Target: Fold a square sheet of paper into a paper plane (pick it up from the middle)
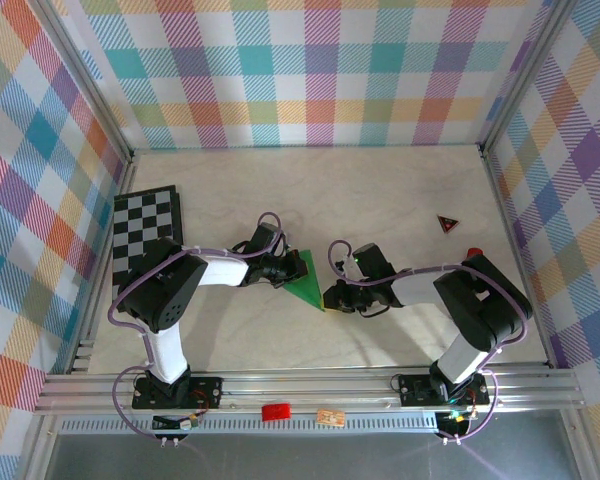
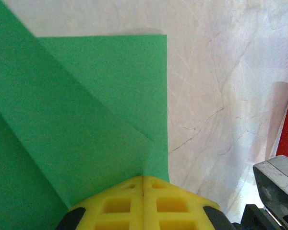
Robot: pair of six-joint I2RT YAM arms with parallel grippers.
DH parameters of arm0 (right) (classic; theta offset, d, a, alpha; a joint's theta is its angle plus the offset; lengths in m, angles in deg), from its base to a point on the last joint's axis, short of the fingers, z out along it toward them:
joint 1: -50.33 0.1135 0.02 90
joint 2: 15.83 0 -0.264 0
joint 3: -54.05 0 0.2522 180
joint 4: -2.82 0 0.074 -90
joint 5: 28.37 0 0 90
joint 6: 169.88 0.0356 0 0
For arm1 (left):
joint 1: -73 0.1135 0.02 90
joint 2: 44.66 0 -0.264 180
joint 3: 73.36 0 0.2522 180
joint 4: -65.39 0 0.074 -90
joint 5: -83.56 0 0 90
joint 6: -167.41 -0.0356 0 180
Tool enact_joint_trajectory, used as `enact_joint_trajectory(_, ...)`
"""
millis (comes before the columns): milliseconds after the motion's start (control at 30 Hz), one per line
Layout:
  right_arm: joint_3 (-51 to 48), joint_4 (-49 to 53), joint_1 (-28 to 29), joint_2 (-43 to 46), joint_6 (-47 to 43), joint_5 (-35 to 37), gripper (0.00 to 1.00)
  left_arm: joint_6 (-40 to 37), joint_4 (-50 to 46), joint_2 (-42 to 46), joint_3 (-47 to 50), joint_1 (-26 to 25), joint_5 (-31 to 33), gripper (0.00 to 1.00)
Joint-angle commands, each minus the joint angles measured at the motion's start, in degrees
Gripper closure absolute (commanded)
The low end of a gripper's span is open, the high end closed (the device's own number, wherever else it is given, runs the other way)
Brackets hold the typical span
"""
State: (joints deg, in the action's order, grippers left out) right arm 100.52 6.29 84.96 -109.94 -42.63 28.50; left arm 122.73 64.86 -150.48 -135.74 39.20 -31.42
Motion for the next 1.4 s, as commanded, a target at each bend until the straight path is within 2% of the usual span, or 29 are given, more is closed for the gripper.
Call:
enact_joint_trajectory(0, -0.1, 4.0, 0.4, 0.1, -1.6, -0.1, 0.90, -1.2, -4.7, -2.2, 0.4, -0.4, 1.9, 0.95)
enact_joint_trajectory(67, -0.1, 4.0, 0.4, -0.5, -1.8, -0.1, 0.93, -1.2, -4.6, -2.2, 0.5, -0.4, 1.9, 0.95)
enact_joint_trajectory(167, 0.1, 6.0, 0.4, -0.6, -2.2, 1.6, 0.91, -1.1, -4.5, -2.1, 0.5, -0.3, 1.8, 0.95)
enact_joint_trajectory(233, 0.3, 7.1, 0.4, 0.4, -2.5, 2.4, 0.86, -1.1, -4.5, -2.0, 0.6, -0.4, 1.9, 0.95)
enact_joint_trajectory(333, 0.8, 8.1, 0.4, 1.6, -2.8, 2.7, 0.83, -1.0, -4.4, -2.1, 0.6, -0.3, 1.8, 0.95)
enact_joint_trajectory(533, 1.0, 10.0, 0.5, -0.2, -3.3, 4.3, 0.96, -1.0, -4.2, -2.1, 0.6, -0.3, 1.6, 0.95)
enact_joint_trajectory(700, 1.0, 10.8, 0.8, 0.2, -3.4, 5.1, 0.97, -0.9, -4.0, -2.0, 0.8, -0.3, 1.6, 0.95)
enact_joint_trajectory(800, 1.6, 11.0, 0.8, 1.5, -3.3, 4.8, 0.94, -0.9, -4.0, -2.1, 0.8, -0.4, 1.6, 0.95)
enact_joint_trajectory(933, 2.6, 9.7, 0.7, 5.0, -1.7, 4.4, 0.77, -0.9, -3.9, -2.1, 1.0, -0.4, 1.6, 0.95)
enact_joint_trajectory(1133, 6.2, 10.0, 0.3, 9.2, -0.9, 4.1, 0.63, -0.9, -3.7, -2.3, 1.0, -0.4, 1.4, 0.95)
enact_joint_trajectory(1200, 8.6, 10.9, 0.4, 7.8, -1.8, 1.7, 0.67, -0.9, -3.6, -2.5, 1.0, -0.4, 1.4, 0.95)
enact_joint_trajectory(1300, 11.5, 10.5, 0.4, 4.0, -1.9, -2.1, 0.87, -0.9, -3.4, -2.4, 1.1, -0.4, 1.5, 0.95)
enact_joint_trajectory(1367, 12.5, 10.1, 0.6, 2.1, -1.1, -2.5, 0.94, -0.7, -3.2, -2.5, 1.2, -0.4, 1.5, 0.95)
